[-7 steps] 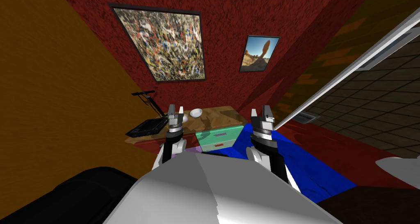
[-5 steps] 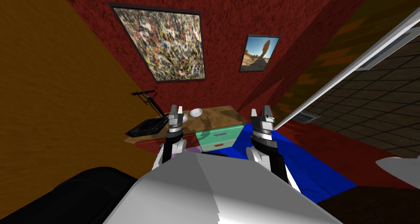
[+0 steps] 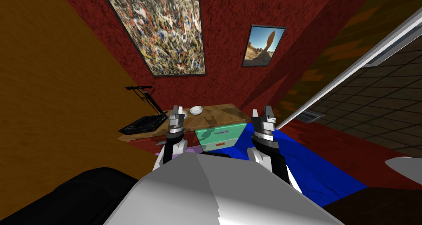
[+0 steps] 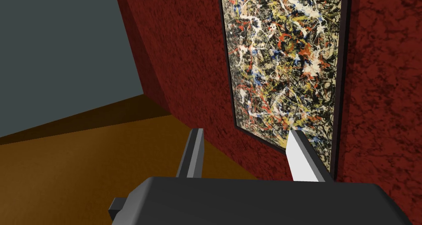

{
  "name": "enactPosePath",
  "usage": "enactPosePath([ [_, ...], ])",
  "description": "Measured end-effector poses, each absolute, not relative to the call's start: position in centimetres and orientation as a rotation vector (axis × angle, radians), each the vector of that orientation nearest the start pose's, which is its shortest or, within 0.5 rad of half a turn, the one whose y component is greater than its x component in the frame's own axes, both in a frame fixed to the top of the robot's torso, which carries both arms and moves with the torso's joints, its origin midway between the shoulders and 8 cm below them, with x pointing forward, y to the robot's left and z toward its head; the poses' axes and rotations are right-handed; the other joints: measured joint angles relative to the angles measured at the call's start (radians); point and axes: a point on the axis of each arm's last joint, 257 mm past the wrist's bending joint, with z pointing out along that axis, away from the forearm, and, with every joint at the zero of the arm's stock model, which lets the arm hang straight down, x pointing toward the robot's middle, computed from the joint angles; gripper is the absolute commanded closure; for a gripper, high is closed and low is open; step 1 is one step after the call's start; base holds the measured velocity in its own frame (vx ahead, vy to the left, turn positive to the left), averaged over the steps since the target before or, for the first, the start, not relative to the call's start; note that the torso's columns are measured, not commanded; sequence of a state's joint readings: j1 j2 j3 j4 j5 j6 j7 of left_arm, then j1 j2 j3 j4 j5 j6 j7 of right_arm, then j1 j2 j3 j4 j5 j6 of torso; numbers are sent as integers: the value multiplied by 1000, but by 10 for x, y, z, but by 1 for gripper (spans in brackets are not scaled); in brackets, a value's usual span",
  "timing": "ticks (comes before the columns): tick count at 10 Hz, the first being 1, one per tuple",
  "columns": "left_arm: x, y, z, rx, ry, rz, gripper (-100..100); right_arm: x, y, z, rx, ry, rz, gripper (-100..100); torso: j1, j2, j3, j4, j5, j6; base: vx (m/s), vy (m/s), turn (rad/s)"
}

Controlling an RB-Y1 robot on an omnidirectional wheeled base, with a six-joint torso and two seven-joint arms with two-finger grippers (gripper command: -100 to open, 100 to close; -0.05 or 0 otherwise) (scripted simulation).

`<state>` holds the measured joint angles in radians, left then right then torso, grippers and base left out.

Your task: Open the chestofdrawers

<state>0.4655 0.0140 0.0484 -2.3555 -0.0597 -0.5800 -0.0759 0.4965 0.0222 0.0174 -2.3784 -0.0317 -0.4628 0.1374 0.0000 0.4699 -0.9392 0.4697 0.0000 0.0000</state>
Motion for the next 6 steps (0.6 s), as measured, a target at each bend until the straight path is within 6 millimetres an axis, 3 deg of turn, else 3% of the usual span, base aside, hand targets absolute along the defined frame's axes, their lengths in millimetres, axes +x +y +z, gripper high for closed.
enactPosePath([
  [2, 313, 272, 81, -428, 541, -1195, 0, 329, -276, 62, 595, 562, 1226, 0, 0, 148, -295, 148, 0, 0, 0, 0, 0],
  [3, 313, 272, 81, -428, 541, -1195, -100, 329, -276, 62, 595, 562, 1226, 0, 0, 221, -443, 221, 0, 0, 4, -14, 3],
  [6, 321, 267, 70, -405, 599, -1194, -100, 329, -276, 62, 596, 563, 1226, 0, -1, 267, -536, 267, 0, 0, -4, -43, 7],
])
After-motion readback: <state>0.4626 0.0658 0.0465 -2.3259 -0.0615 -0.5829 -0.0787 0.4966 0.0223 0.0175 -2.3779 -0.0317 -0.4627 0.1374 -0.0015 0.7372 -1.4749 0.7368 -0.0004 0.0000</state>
